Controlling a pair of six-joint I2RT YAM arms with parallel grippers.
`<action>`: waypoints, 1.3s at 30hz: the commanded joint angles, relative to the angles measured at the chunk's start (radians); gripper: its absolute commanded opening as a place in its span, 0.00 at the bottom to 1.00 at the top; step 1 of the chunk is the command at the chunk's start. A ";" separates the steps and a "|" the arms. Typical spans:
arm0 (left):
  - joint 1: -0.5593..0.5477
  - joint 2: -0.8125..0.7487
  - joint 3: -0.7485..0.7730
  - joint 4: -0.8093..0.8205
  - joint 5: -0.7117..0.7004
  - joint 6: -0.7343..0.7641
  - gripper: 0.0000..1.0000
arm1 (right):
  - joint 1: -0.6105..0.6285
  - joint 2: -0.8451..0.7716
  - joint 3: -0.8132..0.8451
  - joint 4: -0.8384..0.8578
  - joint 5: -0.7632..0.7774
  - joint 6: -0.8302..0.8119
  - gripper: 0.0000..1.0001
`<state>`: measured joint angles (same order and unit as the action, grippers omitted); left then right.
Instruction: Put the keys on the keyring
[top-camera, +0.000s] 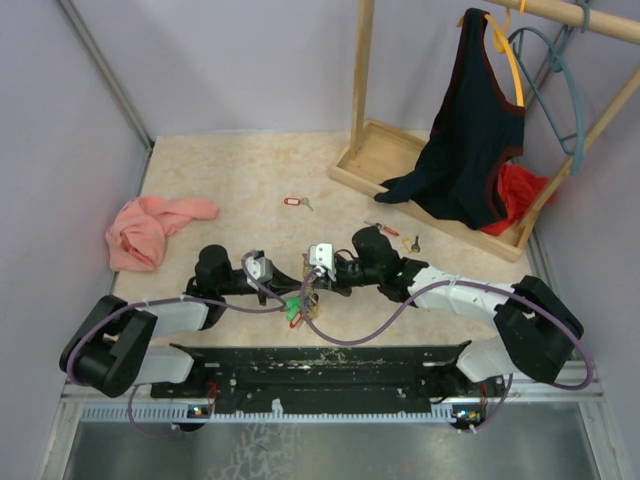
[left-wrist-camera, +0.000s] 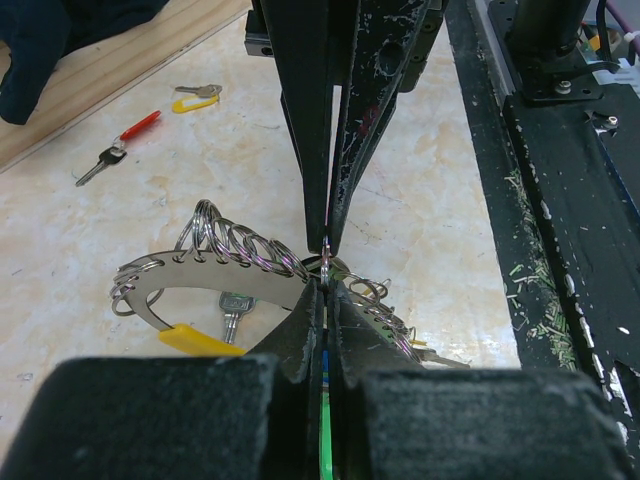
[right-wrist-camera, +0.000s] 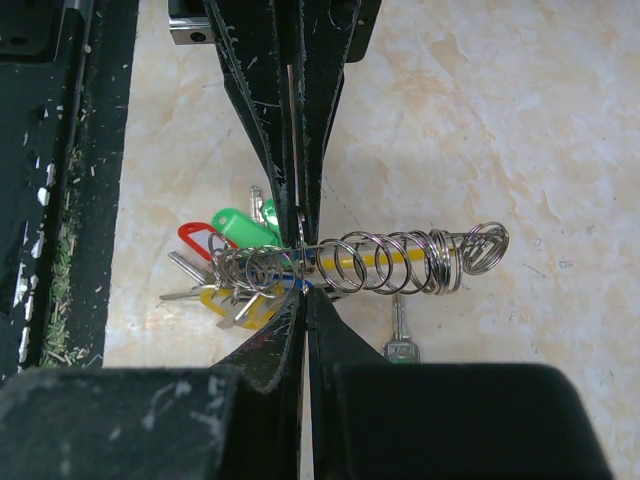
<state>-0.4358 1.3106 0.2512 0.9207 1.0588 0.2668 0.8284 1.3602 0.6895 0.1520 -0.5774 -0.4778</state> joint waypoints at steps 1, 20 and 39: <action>0.004 -0.009 0.021 0.026 0.027 0.009 0.00 | 0.011 -0.034 0.028 0.053 -0.027 0.010 0.00; 0.003 0.002 0.029 0.021 0.051 0.008 0.00 | 0.011 -0.038 0.025 0.079 -0.045 0.025 0.00; 0.004 0.009 0.037 0.015 0.056 0.002 0.00 | 0.011 -0.058 0.027 0.135 -0.076 0.084 0.00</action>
<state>-0.4335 1.3170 0.2615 0.9199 1.0931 0.2661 0.8284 1.3567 0.6888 0.1715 -0.5976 -0.4252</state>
